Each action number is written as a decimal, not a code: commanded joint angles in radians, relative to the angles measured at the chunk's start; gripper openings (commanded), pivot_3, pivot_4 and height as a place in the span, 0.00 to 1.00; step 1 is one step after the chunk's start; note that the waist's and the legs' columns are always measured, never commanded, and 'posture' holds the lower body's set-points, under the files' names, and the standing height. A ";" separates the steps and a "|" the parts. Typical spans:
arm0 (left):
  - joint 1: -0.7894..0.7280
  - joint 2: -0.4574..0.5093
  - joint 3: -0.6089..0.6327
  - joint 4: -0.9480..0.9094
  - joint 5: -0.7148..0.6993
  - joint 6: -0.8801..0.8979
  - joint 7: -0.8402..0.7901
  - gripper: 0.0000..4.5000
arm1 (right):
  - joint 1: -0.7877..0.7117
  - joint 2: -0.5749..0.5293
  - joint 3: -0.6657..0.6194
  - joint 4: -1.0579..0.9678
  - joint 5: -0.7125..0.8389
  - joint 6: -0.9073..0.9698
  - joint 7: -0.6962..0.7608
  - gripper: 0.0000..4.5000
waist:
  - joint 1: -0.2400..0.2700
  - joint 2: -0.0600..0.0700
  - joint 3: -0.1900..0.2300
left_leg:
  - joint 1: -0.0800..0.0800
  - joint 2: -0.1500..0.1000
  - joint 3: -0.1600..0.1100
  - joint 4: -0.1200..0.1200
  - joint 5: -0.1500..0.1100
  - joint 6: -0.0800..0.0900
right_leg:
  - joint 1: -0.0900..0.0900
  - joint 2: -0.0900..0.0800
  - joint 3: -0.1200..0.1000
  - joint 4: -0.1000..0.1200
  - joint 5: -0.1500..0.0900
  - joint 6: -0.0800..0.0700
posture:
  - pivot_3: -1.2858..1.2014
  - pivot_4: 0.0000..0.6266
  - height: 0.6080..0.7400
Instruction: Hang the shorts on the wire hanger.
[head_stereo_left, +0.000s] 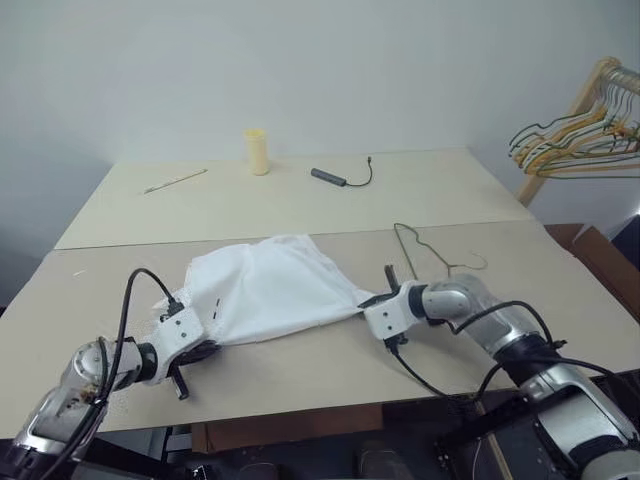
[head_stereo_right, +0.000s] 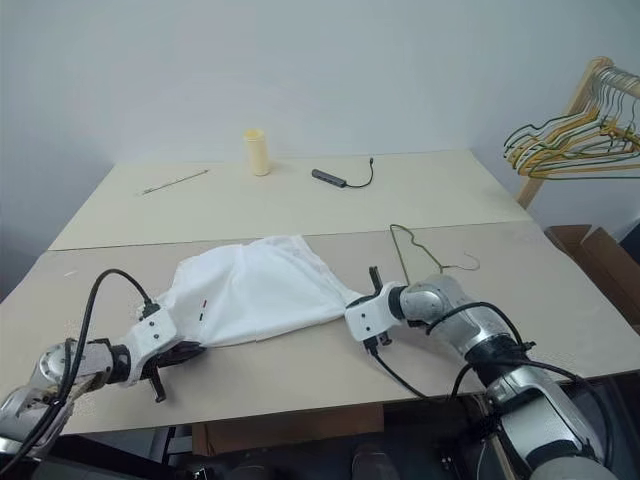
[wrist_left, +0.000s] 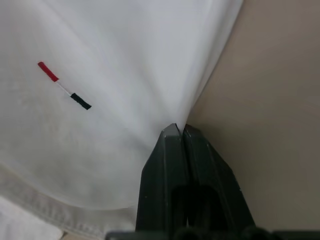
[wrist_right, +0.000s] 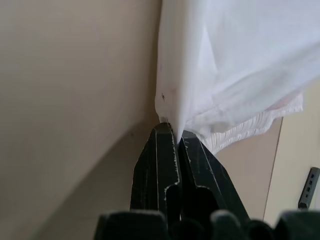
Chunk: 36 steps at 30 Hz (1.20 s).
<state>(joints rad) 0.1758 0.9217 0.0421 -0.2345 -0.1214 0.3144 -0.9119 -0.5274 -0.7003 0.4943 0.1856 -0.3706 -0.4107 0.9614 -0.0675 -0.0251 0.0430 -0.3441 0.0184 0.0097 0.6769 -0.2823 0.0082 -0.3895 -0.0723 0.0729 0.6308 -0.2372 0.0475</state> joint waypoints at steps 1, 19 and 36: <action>0.111 0.094 0.144 -0.071 -0.038 -0.023 -0.100 0.00 | 0.098 -0.139 -0.072 -0.296 0.137 0.194 0.201 0.00 | 0.009 0.000 0.000 | -0.003 0.000 -0.001 0.000 -0.001 0.000 | -0.002 -0.001 -0.001 0.000 0.000 0.001 | 0.52 0.00 1.00; -1.122 -0.335 0.143 0.463 0.255 -0.130 0.848 0.00 | -0.679 0.303 -0.418 0.317 0.128 0.732 -0.746 0.00 | 0.055 -0.012 0.003 | -0.020 -0.005 -0.004 0.001 0.017 -0.014 | -0.018 -0.001 -0.006 0.001 0.018 0.000 | 0.52 0.00 1.00; -0.400 0.024 0.281 0.095 -0.077 -0.328 0.195 0.00 | -0.136 0.046 -0.135 -0.104 -0.011 0.297 -0.505 0.00 | -0.079 -0.009 -0.007 | -0.050 -0.013 -0.003 0.001 0.015 -0.007 | -0.051 -0.013 -0.009 0.008 0.017 0.005 | 0.52 0.00 1.00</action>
<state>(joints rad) -0.3491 0.8697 0.2543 -0.0948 -0.1965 -0.0124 -0.5836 -0.7297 -0.5678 0.3216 0.1147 -0.3538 -0.0918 0.3107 -0.1465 -0.0344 0.0361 -0.3884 0.0056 0.0066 0.6773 -0.2678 0.0029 -0.4358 -0.0849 0.0637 0.6386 -0.2201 0.0530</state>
